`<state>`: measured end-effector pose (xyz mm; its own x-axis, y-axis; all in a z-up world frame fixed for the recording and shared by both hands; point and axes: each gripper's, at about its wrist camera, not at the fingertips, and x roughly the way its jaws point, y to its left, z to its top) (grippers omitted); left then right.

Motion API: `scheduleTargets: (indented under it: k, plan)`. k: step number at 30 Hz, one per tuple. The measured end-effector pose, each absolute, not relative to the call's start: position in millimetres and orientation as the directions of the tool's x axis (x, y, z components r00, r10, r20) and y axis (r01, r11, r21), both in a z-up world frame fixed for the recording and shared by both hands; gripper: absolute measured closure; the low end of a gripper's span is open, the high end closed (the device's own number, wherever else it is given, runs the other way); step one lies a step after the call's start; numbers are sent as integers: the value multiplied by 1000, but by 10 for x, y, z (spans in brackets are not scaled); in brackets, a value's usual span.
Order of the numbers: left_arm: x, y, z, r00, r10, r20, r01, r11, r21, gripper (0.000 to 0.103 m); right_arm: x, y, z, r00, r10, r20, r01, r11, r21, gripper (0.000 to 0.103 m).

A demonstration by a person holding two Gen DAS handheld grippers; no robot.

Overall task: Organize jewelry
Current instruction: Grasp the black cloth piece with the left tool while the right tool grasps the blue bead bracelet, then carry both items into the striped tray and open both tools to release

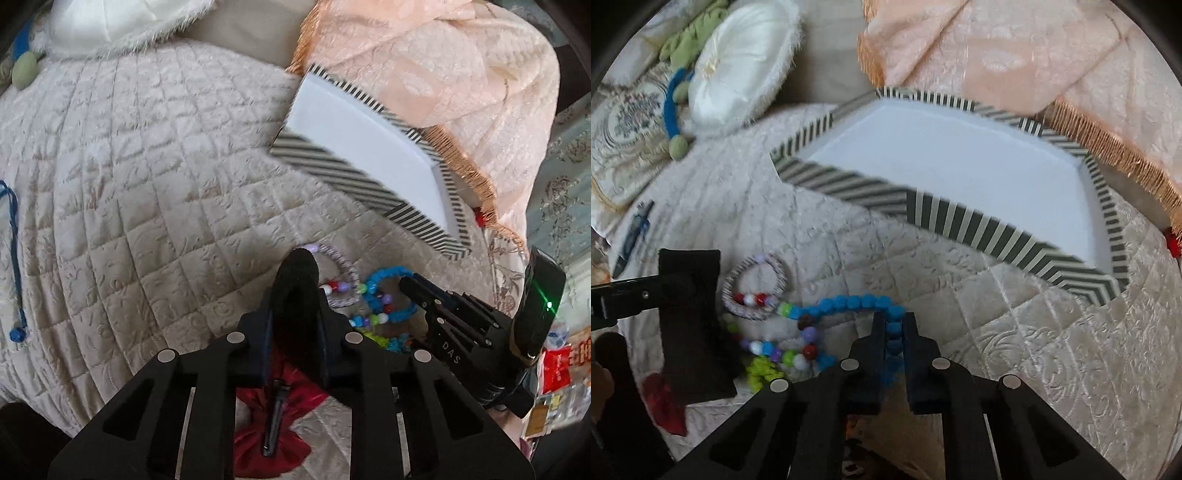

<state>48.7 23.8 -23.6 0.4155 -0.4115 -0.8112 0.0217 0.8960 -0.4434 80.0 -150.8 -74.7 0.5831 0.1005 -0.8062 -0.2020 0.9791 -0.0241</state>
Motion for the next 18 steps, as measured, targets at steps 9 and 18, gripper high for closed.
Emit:
scheduleTargets:
  k: [9,18]
  plan:
    - [450,229,260,504,-412,-759,73,896,-438,85,585,-1576,-201,679,129,-722,-187,982,-1,95]
    - [565,74,513,567,-345,-748,96,929,-356,85,496,-1727,125,723,113,-681,-162,987,-8,95]
